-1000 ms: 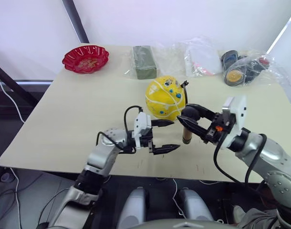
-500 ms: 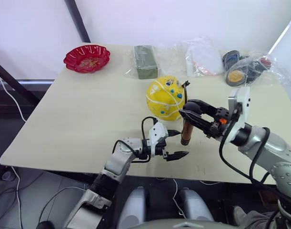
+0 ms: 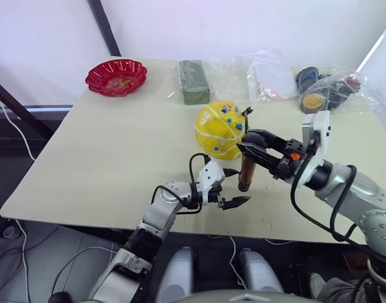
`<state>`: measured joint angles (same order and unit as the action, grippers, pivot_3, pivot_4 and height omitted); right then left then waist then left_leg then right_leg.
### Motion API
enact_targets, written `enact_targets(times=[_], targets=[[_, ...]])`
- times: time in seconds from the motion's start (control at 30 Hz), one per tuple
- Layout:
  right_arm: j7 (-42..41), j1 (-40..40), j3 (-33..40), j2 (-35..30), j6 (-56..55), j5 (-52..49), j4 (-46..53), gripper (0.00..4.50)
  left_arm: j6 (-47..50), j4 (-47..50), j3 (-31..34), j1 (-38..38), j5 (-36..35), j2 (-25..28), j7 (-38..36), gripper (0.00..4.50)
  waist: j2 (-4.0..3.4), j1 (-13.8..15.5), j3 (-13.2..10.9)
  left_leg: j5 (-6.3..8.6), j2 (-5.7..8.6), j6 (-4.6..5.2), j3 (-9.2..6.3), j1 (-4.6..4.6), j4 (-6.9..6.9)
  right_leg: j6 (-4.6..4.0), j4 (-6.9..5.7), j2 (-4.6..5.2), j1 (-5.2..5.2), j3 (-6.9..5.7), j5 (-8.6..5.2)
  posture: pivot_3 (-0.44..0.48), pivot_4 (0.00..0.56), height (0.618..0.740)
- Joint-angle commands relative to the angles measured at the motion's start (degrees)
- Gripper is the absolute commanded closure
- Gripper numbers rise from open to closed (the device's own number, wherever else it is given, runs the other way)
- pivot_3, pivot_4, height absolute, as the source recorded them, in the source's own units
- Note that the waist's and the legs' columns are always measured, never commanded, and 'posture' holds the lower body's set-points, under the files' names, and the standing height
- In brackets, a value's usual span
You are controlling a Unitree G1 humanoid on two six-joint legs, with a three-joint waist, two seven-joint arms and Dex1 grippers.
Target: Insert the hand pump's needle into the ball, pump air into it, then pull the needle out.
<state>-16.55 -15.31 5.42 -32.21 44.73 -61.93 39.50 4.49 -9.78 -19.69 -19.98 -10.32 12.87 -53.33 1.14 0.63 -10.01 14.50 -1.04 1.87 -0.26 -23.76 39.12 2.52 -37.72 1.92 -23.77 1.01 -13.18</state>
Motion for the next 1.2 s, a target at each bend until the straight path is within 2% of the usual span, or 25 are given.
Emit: enact_targets(times=[0.03,0.5,0.73,1.03,1.2], targets=[[0.3,-1.5,0.6,0.3,-0.7,-0.6,1.1,2.48,-1.3,0.9,0.8,-0.5,-0.5,-0.4,-0.3,1.23,0.00,0.0,0.0,0.00,0.00,0.00,0.00,0.00,0.00,0.00,0.00,0.00,0.00,0.00,0.00,0.000,0.150,0.740],[0.4,-1.8,0.1,0.5,-0.4,-1.3,1.0,2.48,-2.2,0.2,1.3,-1.0,0.4,0.1,0.1,1.23,0.00,-0.1,0.0,0.00,-0.01,0.00,-0.04,-0.01,-0.02,-0.01,0.01,-0.01,0.00,-0.03,0.00,0.000,0.150,0.740],[-0.3,-1.4,0.2,-0.1,-0.2,-1.6,1.2,2.48,-1.9,-0.7,2.2,-1.7,-0.8,1.5,-3.2,1.23,0.00,0.0,0.0,0.00,0.00,0.00,0.00,-0.01,-0.02,0.00,0.02,0.00,0.00,-0.01,0.00,0.000,0.150,0.740],[-7.6,-0.8,1.1,-4.7,0.1,-3.5,0.5,2.48,-2.8,-6.6,3.3,-7.1,-6.2,7.3,-20.5,1.23,0.00,-0.7,0.0,0.01,0.01,0.01,0.06,-0.03,-0.01,-0.04,0.04,0.01,-0.02,0.03,-0.02,0.000,0.150,0.740],[-12.2,-1.0,1.3,-6.9,0.0,-4.5,-0.6,2.48,-6.2,-13.2,3.2,-11.5,-5.7,7.0,-26.6,1.23,0.00,-1.5,0.0,0.01,0.01,0.01,0.07,-0.02,-0.01,0.00,0.03,0.00,-0.03,0.04,0.00,0.000,0.150,0.740]])
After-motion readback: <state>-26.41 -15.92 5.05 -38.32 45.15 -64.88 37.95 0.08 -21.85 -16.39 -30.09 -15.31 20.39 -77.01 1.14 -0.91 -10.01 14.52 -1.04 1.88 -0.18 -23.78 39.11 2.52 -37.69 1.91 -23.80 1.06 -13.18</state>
